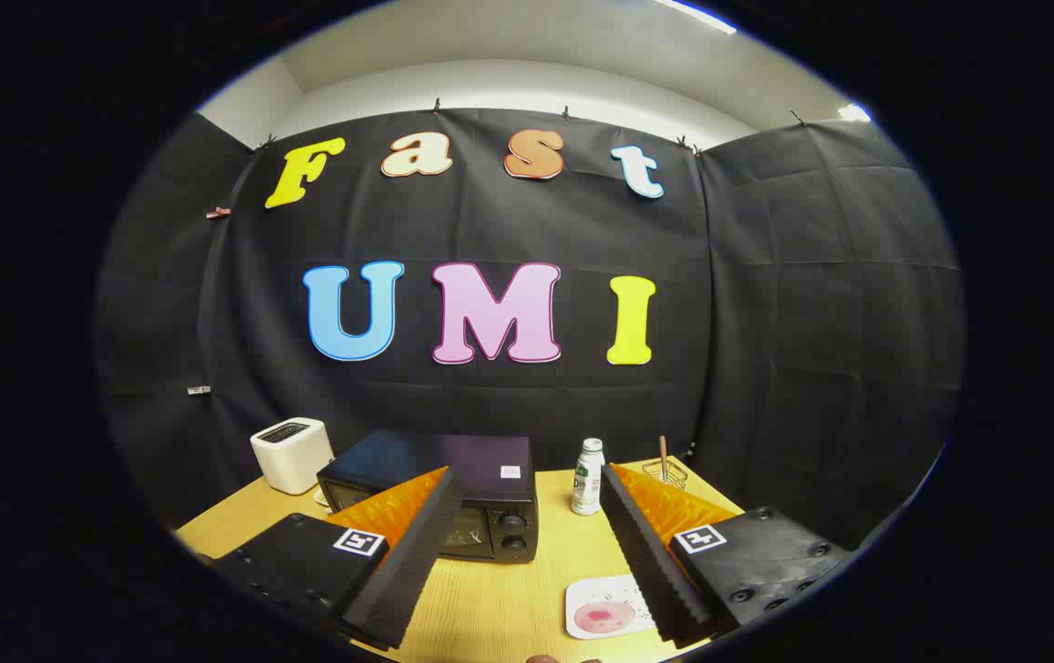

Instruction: Open the toaster oven, put the food inside, and close the toaster oven door.

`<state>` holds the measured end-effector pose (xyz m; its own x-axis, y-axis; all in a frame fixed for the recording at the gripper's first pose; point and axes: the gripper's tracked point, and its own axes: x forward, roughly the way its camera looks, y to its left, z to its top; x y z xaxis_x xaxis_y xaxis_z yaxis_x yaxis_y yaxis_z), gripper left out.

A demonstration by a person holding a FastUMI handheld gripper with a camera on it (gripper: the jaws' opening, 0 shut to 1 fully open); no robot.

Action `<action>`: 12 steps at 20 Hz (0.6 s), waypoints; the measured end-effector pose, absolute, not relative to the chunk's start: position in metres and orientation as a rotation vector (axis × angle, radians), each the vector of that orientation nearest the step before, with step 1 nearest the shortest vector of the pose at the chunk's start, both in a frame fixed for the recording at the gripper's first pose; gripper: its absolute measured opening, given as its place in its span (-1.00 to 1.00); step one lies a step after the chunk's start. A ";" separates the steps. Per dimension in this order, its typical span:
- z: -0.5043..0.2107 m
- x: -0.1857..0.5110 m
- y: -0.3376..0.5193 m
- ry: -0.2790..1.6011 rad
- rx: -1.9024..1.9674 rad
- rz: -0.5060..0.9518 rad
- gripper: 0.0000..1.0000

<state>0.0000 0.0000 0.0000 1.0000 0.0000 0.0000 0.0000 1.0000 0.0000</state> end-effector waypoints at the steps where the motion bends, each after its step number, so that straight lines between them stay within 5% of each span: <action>1: 0.000 -0.001 -0.001 0.001 0.001 -0.002 0.96; 12: -0.005 0.000 -0.014 0.011 0.002 -0.038 0.96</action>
<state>0.0004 -0.0141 -0.0049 0.9992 -0.0380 -0.0107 0.0380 0.9993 0.0014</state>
